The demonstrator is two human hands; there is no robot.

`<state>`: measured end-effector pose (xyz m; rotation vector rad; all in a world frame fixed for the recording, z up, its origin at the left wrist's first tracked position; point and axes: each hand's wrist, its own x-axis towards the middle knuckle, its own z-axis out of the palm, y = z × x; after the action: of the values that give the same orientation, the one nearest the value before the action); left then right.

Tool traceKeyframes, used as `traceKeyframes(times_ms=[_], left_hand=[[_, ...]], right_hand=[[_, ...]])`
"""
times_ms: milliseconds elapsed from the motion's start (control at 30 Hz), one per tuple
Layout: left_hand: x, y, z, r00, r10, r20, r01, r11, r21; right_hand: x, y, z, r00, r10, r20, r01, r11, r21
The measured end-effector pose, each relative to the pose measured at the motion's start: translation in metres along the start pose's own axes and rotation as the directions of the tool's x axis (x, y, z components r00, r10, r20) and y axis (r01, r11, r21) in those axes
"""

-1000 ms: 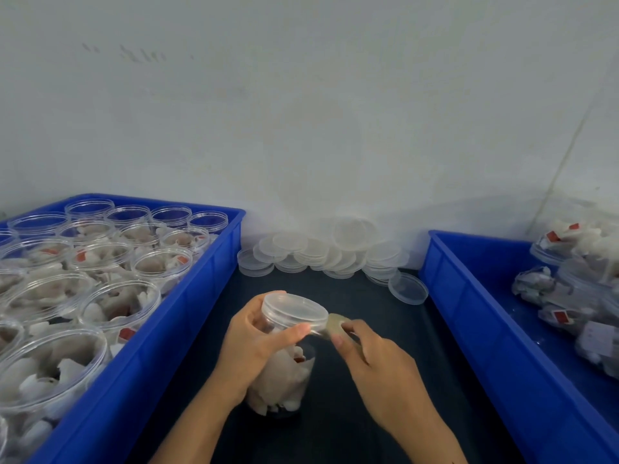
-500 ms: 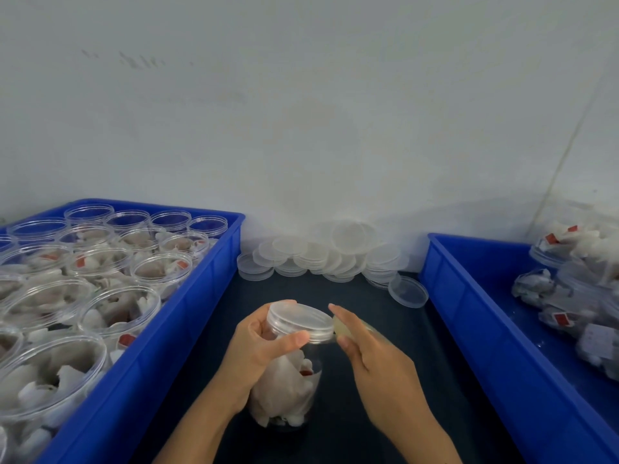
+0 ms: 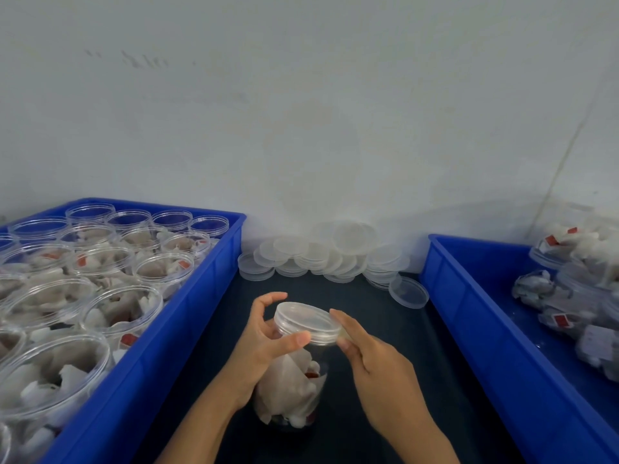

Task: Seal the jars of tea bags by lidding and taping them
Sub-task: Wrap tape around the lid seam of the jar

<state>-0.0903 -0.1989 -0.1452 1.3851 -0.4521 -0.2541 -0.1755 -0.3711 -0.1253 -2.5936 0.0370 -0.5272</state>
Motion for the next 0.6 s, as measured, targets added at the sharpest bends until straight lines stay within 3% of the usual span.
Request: traceKeyframes(times_ms=[100,200,300,367,600], left_hand=[[-0.001,-0.003,0.001,1.000,-0.006,0.012,0.006,1.000,0.025],[-0.003,-0.003,0.005,0.996,0.093,-0.009,-0.089,0.972,0.217],[-0.005,0.000,0.008,0.960,0.271,-0.068,-0.203,0.844,0.496],[-0.007,0.001,0.013,0.937,0.335,-0.097,-0.215,0.774,0.596],[-0.007,0.003,0.027,0.967,0.190,-0.168,-0.080,0.857,0.509]], right_hand=[[0.001,0.000,0.000,1.000,0.006,0.000,-0.006,1.000,-0.013],[-0.001,-0.001,0.001,0.999,0.038,-0.009,-0.038,0.999,0.007],[-0.002,-0.001,0.002,0.996,0.065,-0.057,-0.065,0.998,0.001],[-0.003,-0.002,0.004,0.994,0.067,-0.089,-0.069,0.997,-0.021],[-0.008,-0.007,0.010,0.985,0.002,-0.170,-0.013,0.998,-0.064]])
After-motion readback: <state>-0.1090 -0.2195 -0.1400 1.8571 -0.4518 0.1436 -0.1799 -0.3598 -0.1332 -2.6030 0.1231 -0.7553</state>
